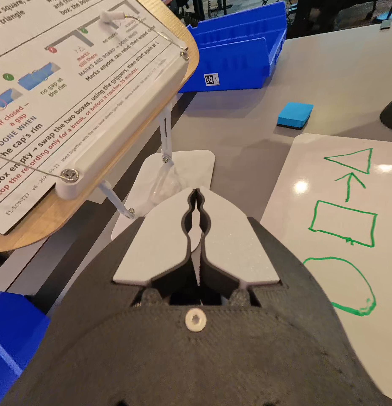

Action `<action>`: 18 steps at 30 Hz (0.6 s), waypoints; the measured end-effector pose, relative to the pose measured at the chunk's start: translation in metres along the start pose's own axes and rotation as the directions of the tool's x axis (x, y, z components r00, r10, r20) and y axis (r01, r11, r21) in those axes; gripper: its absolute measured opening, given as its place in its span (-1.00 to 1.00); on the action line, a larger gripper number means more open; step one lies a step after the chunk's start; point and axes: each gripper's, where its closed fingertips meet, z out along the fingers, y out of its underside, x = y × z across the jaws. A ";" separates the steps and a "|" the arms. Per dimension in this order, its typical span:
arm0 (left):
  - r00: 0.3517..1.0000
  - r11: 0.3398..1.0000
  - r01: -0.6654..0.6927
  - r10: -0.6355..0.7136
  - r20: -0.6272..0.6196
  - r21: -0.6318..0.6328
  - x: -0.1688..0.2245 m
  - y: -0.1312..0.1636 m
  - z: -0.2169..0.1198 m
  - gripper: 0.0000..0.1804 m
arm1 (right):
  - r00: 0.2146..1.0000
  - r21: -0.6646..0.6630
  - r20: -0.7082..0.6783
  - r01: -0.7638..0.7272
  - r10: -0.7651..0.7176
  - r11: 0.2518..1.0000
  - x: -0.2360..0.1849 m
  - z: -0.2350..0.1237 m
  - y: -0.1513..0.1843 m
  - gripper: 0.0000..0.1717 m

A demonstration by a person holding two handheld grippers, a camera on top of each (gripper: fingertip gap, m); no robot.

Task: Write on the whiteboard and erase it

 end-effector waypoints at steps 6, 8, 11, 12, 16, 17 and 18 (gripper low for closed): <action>1.000 1.000 -0.001 0.001 0.031 -0.003 -0.009 0.013 0.008 -0.99 | 0.949 -0.311 -0.269 -0.246 0.163 0.918 0.113 0.009 0.125 -0.76; 1.000 1.000 0.009 -0.008 0.026 -0.017 -0.010 0.019 0.011 -0.99 | 0.934 -0.381 -0.287 -0.316 0.214 0.869 0.127 0.016 0.159 -0.74; 0.999 1.000 0.013 -0.013 0.029 -0.027 -0.012 0.026 0.015 -0.99 | 0.917 -0.472 -0.308 -0.380 0.255 0.796 0.135 0.026 0.201 -0.74; 0.999 0.999 0.022 -0.021 0.026 -0.032 -0.013 0.028 0.016 -0.99 | 0.914 -0.503 -0.312 -0.391 0.260 0.771 0.134 0.028 0.213 -0.74; 0.999 0.999 0.019 -0.016 0.043 -0.050 -0.018 0.035 0.016 -0.99 | 0.906 -0.585 -0.342 -0.412 0.248 0.699 0.130 0.034 0.248 -0.74; 0.999 0.998 0.016 -0.013 0.048 -0.056 -0.019 0.036 0.017 -0.99 | 0.903 -0.598 -0.357 -0.417 0.239 0.684 0.131 0.034 0.254 -0.74; 0.999 0.998 0.015 -0.012 0.048 -0.060 -0.019 0.037 0.017 -0.99 | 0.899 -0.608 -0.368 -0.426 0.237 0.670 0.131 0.034 0.260 -0.74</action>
